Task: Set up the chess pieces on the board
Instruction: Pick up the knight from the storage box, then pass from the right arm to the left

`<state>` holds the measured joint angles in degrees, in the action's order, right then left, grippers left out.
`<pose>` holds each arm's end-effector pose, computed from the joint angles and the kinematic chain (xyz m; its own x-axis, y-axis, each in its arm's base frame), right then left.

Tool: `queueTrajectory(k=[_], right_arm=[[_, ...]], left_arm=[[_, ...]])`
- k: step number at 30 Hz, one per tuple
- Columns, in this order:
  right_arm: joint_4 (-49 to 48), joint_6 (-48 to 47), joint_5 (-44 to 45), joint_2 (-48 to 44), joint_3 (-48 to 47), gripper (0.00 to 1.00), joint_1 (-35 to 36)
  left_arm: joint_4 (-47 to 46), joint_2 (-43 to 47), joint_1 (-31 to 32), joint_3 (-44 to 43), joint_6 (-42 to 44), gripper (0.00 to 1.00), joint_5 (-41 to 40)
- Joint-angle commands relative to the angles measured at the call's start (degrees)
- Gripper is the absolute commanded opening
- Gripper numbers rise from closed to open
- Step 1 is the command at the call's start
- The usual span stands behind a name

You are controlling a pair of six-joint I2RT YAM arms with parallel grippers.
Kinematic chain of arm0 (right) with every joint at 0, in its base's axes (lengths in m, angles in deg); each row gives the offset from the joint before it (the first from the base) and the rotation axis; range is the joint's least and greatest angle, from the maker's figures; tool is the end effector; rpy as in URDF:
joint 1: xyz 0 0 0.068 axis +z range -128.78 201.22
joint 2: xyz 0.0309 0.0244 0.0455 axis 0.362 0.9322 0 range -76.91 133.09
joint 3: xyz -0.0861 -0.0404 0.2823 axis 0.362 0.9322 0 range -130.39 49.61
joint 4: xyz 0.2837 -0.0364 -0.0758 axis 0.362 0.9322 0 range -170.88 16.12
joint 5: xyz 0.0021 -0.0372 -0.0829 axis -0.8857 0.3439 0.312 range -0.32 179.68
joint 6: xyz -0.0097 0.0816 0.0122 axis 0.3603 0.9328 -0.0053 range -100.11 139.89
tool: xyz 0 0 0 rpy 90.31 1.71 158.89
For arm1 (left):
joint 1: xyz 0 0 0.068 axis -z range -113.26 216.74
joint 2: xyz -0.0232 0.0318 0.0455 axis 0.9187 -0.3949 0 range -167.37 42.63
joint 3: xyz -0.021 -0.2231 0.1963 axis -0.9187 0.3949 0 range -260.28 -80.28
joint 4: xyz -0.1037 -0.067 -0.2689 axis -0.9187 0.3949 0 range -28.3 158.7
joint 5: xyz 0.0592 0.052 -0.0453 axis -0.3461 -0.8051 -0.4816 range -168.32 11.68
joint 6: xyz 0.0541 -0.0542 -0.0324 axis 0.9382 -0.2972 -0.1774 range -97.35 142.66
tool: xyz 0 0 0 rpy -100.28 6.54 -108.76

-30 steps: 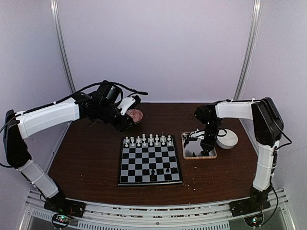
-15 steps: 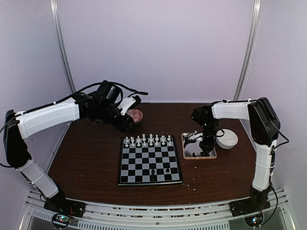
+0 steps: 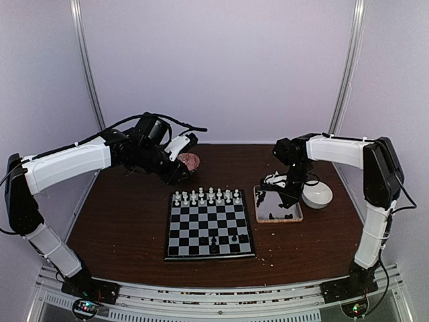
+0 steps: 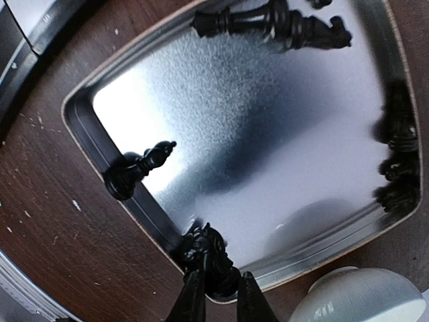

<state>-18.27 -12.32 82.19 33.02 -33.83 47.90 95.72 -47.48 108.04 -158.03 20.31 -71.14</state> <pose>0.3530 0.1879 0.1682 -0.5177 -0.8516 -0.0827 -0.8544 0.5095 0.1018 0.3014 -0.2768 0.2961 -0.5728 0.4492 -0.6856 0.6968 0.7073 -0.1187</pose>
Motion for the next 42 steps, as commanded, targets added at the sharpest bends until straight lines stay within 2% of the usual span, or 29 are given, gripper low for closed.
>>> queueTrajectory(k=[1,5,8,13,20,27,42], right_arm=[[-2.43,2.73,-4.10,-4.80,-1.24,0.07,-0.22],[-3.63,3.91,-8.02,-7.80,-0.26,0.07,-0.01],[-4.44,4.58,-11.31,-10.18,0.05,0.07,0.47],[-6.31,5.63,-15.12,-12.88,0.61,0.07,1.24],[-8.35,6.20,-16.86,-15.49,1.69,0.07,2.16],[-7.94,6.72,-18.59,-15.97,-0.81,0.07,3.69],[-9.20,7.92,-19.50,-17.70,-1.05,0.07,5.23]], left_arm=[[-3.62,-1.61,-0.26,-0.39,-3.58,0.37,4.50],[-7.09,-3.71,-0.34,-0.39,-9.00,0.37,9.90],[-10.82,-6.37,-0.34,-2.05,-16.29,0.36,16.69],[-23.91,-11.57,0.26,-2.43,-32.69,0.35,24.99],[-38.00,-22.71,3.91,-9.68,-49.22,0.33,30.22],[-43.26,-29.59,5.80,-13.74,-57.06,0.35,34.60],[-53.82,-33.25,5.92,-12.23,-68.92,0.35,39.35]])
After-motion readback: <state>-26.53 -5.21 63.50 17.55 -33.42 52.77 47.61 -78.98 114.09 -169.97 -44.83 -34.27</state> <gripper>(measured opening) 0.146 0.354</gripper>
